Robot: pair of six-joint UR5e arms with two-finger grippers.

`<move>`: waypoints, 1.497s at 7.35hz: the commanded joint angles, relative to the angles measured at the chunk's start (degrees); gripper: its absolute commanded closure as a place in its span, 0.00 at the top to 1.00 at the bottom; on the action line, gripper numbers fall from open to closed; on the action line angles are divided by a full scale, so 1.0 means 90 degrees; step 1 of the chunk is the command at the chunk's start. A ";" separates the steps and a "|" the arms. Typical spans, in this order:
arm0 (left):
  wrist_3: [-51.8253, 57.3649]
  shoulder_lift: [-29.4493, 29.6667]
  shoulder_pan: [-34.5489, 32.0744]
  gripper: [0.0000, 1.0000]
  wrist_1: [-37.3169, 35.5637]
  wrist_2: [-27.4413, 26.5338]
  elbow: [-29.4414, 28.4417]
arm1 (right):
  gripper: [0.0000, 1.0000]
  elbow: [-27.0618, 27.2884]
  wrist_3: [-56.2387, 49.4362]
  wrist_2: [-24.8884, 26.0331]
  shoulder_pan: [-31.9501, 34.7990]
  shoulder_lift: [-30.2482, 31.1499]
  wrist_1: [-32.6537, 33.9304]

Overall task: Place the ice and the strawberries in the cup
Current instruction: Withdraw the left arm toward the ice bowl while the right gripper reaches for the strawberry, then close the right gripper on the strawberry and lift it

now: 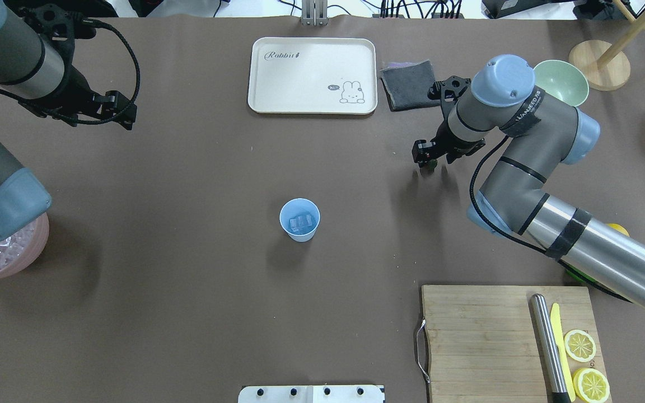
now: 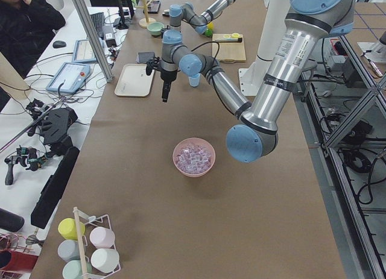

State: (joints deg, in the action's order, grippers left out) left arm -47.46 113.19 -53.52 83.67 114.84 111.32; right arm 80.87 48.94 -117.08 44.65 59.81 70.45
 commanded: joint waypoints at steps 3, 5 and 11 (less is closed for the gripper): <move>0.0000 -0.0028 -0.0010 0.98 0.0000 0.0004 0.0052 | 0.00 -0.0049 0.0021 -0.0038 0.0067 -0.0228 0.0053; 0.0029 -0.0037 -0.0078 0.97 0.0000 0.0013 0.0063 | 0.00 0.0299 0.0428 -0.0349 0.0136 -0.0493 0.0112; 0.1904 -0.0497 -0.1231 0.98 0.0000 0.0756 -0.0270 | 0.00 0.1698 0.2862 0.0955 -0.1657 -0.1587 0.1743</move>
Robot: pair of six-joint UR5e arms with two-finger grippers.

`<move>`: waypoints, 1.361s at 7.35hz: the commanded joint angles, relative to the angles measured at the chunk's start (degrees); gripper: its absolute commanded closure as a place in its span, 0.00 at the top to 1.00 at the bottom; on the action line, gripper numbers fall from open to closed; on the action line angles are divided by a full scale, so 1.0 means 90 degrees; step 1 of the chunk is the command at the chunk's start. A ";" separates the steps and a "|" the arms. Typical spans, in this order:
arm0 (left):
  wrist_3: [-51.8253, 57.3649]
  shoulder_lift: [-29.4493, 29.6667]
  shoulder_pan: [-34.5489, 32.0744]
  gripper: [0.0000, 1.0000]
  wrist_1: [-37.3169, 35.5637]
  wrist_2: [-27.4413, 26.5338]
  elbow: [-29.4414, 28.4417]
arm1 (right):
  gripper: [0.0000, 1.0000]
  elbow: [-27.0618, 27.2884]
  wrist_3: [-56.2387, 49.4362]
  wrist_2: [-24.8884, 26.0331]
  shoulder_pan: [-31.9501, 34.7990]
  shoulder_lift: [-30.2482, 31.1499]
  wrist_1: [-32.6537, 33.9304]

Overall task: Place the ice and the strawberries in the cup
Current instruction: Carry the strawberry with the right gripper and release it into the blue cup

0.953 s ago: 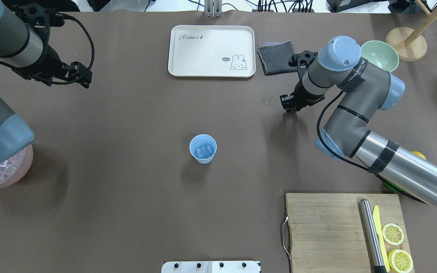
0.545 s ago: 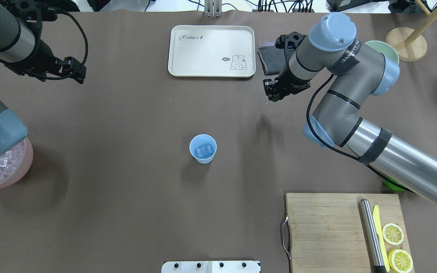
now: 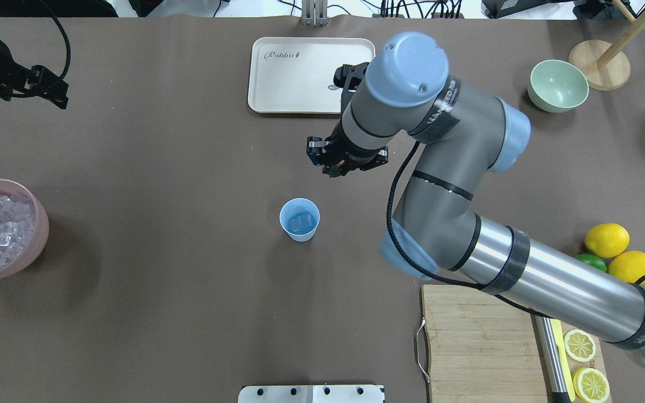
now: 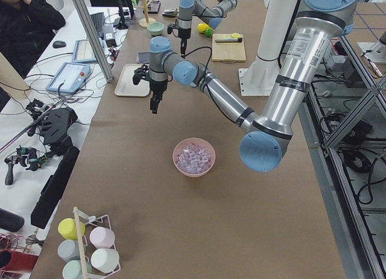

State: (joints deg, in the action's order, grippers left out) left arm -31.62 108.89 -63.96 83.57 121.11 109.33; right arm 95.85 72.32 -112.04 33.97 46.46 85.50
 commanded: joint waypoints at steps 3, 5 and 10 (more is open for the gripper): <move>0.0096 -0.0106 -0.0071 0.98 0.0011 0.0059 0.0030 | 0.00 -0.0044 0.0266 0.0603 -0.0825 -0.0094 0.0041; 0.0076 -0.0116 -0.0100 0.98 0.0011 0.0059 0.0050 | 0.55 -0.0151 0.0324 0.0613 -0.0874 -0.0094 0.0012; 0.0134 -0.0234 -0.0217 0.98 0.0002 0.0069 0.0099 | 1.00 0.0820 -0.0034 0.0187 -0.0156 0.0662 0.0293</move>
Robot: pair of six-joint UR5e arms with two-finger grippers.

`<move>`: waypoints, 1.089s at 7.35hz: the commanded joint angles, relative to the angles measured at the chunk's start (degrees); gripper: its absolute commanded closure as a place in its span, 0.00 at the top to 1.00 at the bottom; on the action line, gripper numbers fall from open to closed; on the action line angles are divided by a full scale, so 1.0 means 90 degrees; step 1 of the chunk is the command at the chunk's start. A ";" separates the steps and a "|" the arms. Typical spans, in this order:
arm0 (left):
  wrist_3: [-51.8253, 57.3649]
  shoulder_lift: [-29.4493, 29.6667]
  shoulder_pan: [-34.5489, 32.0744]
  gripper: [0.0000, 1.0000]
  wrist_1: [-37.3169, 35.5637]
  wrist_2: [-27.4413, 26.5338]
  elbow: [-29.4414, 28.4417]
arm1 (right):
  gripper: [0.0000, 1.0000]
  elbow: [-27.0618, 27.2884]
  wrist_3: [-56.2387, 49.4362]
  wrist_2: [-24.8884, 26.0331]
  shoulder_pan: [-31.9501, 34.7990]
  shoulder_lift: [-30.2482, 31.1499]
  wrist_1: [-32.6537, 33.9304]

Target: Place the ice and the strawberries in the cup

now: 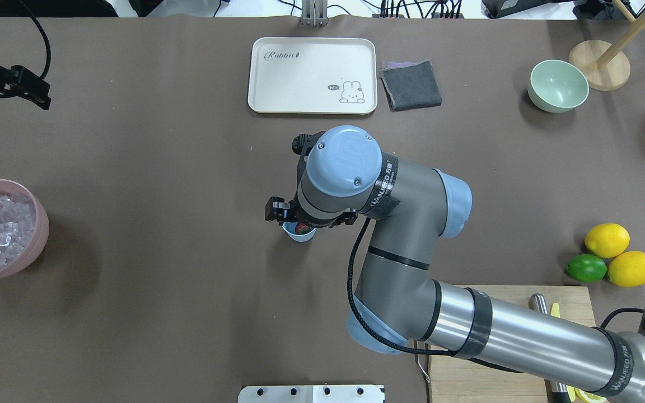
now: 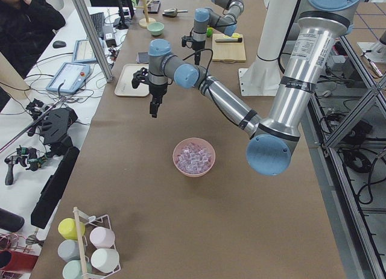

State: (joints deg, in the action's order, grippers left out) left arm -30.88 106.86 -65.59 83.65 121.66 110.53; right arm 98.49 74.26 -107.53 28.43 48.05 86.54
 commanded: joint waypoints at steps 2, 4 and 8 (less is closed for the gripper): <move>0.1118 -0.0366 -0.0551 0.98 -0.0047 0.0007 -0.0133 | 1.00 0.0960 -0.2080 -0.1940 0.2300 0.1609 0.0392; 0.3293 -0.0757 -0.1477 0.97 -0.0008 0.0733 -0.0754 | 1.00 0.1194 -0.4266 -0.2456 0.3603 0.2944 0.0530; 0.4672 -0.1793 -0.2438 0.98 0.0002 0.1072 -0.1177 | 1.00 0.0972 -0.9017 -0.2691 0.6084 0.4863 0.1262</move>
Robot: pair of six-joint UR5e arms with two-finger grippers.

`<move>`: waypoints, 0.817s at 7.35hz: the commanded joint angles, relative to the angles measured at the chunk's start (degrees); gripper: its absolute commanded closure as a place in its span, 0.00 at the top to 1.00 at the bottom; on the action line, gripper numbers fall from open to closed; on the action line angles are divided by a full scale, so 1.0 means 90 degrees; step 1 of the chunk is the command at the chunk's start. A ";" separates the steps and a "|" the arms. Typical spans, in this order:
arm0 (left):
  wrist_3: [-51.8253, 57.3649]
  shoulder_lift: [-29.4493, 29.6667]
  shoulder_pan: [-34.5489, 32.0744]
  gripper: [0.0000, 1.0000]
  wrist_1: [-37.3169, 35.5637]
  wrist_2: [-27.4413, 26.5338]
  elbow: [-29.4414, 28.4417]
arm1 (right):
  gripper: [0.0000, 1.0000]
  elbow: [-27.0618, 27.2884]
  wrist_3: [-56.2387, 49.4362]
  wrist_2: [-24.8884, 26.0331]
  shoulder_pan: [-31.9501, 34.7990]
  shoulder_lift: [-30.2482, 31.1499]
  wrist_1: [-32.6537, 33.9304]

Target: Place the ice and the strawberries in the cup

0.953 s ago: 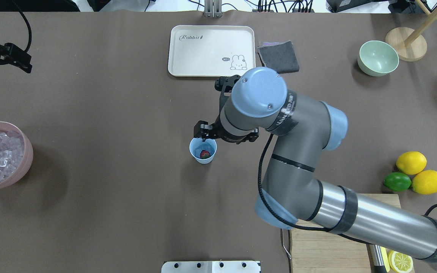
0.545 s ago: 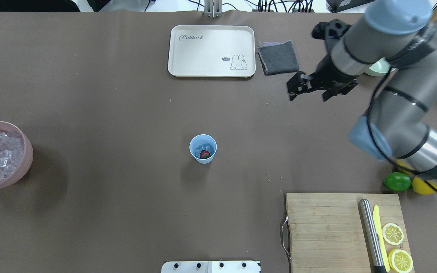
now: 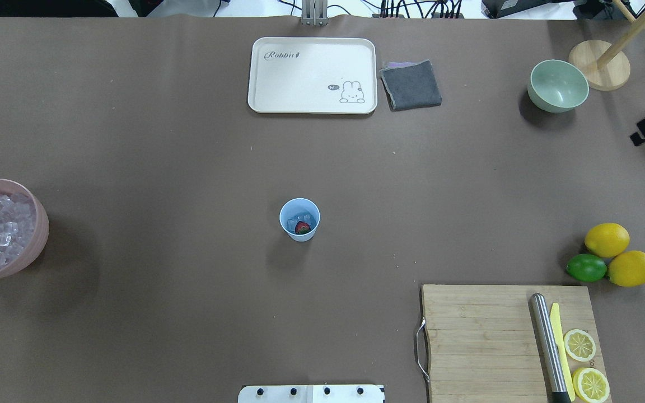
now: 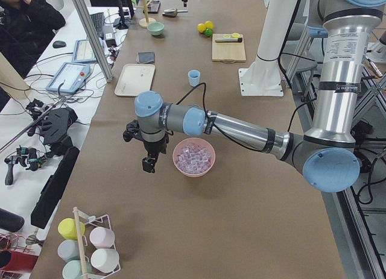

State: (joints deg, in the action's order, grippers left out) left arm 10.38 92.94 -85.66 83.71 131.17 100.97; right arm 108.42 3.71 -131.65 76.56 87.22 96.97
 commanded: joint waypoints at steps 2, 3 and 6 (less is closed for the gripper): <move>0.0117 -0.0209 -0.0325 0.98 0.0035 0.0016 -0.0233 | 1.00 -0.0113 -0.1573 -0.0021 0.1375 0.0855 0.0124; 0.0117 -0.0180 -0.0316 0.98 0.0102 -0.0013 -0.0271 | 1.00 -0.0142 -0.1593 -0.0021 0.1454 0.0865 0.0134; 0.0107 -0.0248 -0.0326 0.98 0.0240 -0.0023 -0.0291 | 1.00 -0.0211 -0.1955 -0.0030 0.1416 0.0728 0.0613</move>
State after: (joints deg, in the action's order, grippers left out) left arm 11.35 90.79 -88.55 85.69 131.00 98.41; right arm 106.77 -13.13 -131.91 89.27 94.20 101.26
